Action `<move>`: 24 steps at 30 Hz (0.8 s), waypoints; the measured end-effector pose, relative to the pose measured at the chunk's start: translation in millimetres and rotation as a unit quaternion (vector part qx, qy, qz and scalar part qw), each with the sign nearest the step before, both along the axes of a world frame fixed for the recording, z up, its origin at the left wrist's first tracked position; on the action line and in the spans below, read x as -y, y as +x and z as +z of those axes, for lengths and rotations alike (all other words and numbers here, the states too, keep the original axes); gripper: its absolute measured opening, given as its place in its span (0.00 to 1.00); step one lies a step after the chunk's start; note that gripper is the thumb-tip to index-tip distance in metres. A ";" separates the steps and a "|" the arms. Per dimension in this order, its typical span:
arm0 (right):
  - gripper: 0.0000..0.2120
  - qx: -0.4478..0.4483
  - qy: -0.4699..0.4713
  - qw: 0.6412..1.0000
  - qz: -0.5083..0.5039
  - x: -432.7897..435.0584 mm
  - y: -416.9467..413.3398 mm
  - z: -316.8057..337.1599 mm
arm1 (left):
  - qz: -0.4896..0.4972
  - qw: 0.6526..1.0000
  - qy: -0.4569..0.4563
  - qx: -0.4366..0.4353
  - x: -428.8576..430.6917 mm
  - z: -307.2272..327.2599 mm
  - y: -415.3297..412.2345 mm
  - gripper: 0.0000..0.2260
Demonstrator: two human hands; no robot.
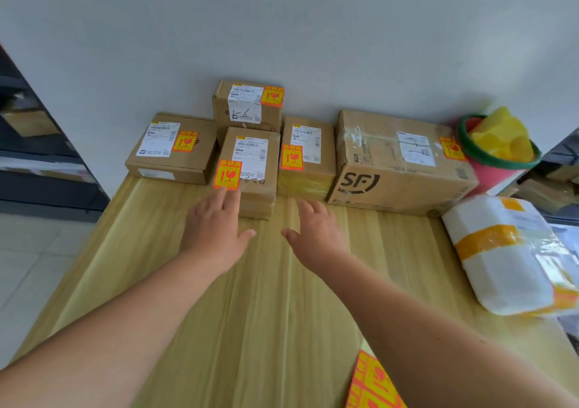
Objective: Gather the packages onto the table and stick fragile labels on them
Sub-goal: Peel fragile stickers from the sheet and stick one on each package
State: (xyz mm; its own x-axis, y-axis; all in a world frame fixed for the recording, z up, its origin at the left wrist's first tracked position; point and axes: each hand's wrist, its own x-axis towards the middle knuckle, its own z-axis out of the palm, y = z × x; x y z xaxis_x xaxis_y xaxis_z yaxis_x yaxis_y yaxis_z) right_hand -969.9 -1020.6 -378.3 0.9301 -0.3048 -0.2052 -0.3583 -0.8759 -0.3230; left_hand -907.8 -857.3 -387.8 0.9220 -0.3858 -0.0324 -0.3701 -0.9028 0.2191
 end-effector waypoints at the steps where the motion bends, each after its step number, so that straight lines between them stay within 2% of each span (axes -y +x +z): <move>1: 0.31 0.003 -0.013 1.000 0.010 4.9 -14.6 4.7 | -0.009 1.000 0.011 0.005 3.0 5.8 -13.4 0.35; 7: 0.29 0.003 -0.050 0.998 0.046 41.8 -129.6 13.9 | -0.048 0.998 0.036 -0.006 26.9 25.5 -105.8 0.35; 14: 0.28 -0.111 -0.027 0.991 0.070 60.1 -274.8 -43.4 | -0.073 0.995 0.050 -0.047 60.0 1.8 -204.0 0.34; 21: 0.32 -0.158 -0.043 0.973 0.162 75.5 -331.6 -99.5 | -0.098 0.986 0.076 -0.112 79.9 -42.0 -271.6 0.33; 24: 0.31 -0.169 -0.064 0.971 0.156 112.8 -340.3 -106.1 | -0.104 0.982 0.085 -0.132 86.5 -51.7 -282.5 0.34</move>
State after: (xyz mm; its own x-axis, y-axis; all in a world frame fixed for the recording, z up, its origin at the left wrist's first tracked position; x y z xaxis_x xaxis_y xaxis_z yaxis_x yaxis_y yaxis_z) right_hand -1310.2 -1133.4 -484.5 0.8676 -0.0620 -0.4934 -0.1353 -0.9842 -0.1142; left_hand -1190.3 -943.8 -439.5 0.7750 -0.5324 -0.3405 -0.5002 -0.8461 0.1842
